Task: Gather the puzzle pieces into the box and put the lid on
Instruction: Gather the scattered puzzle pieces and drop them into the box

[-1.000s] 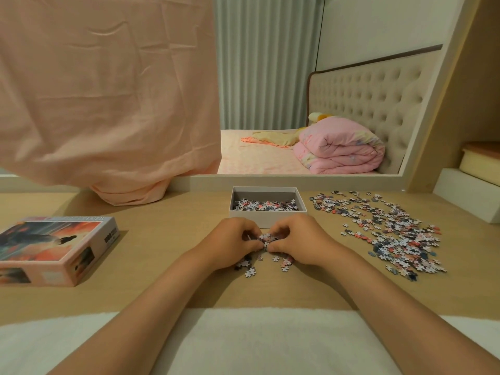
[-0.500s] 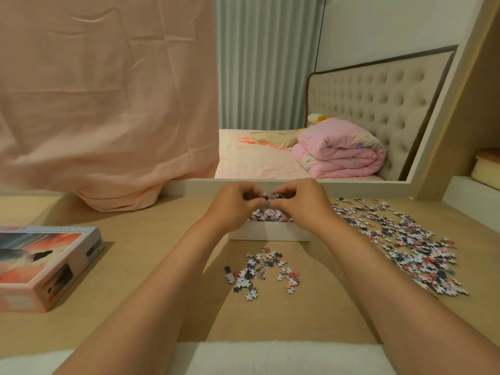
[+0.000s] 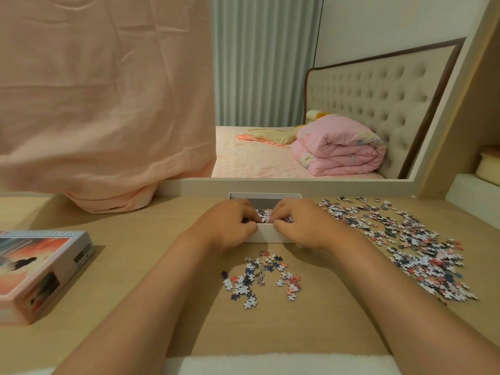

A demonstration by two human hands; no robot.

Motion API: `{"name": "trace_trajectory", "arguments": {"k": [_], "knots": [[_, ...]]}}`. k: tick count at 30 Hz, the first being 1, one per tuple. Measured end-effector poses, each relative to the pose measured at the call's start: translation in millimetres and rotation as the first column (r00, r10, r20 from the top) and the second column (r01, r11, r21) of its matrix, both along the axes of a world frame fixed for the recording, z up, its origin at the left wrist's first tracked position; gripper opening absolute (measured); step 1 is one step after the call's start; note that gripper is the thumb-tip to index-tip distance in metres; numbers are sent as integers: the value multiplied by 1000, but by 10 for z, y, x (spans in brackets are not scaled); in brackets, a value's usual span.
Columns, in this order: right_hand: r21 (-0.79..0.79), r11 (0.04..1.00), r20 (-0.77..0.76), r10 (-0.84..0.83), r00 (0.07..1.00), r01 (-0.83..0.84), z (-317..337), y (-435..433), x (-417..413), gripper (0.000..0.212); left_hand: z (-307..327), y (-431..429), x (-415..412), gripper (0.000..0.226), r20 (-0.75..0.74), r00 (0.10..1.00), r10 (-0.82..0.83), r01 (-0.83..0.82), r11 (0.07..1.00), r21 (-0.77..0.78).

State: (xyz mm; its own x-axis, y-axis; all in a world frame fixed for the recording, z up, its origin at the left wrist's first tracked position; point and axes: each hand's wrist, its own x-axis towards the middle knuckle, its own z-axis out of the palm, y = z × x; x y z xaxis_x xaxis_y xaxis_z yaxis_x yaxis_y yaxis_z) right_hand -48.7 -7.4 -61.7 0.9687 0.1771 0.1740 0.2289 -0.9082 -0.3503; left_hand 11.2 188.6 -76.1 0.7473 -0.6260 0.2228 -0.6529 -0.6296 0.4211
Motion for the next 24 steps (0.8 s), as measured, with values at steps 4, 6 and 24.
{"name": "trace_trajectory", "arguments": {"k": [4,6,24], "knots": [[-237,970,52,-40,998,51,-44,5,-11,39,-25,40,9,41,132,991,26,-33,998,47],[-256,964,66,-58,996,73,-45,2,-15,43,-29,53,-2,44,170,985,21,-24,999,20],[46,999,113,22,993,-27,150,205,-229,27,154,132,-324,29,296,955,24,-10,999,-49]]}}
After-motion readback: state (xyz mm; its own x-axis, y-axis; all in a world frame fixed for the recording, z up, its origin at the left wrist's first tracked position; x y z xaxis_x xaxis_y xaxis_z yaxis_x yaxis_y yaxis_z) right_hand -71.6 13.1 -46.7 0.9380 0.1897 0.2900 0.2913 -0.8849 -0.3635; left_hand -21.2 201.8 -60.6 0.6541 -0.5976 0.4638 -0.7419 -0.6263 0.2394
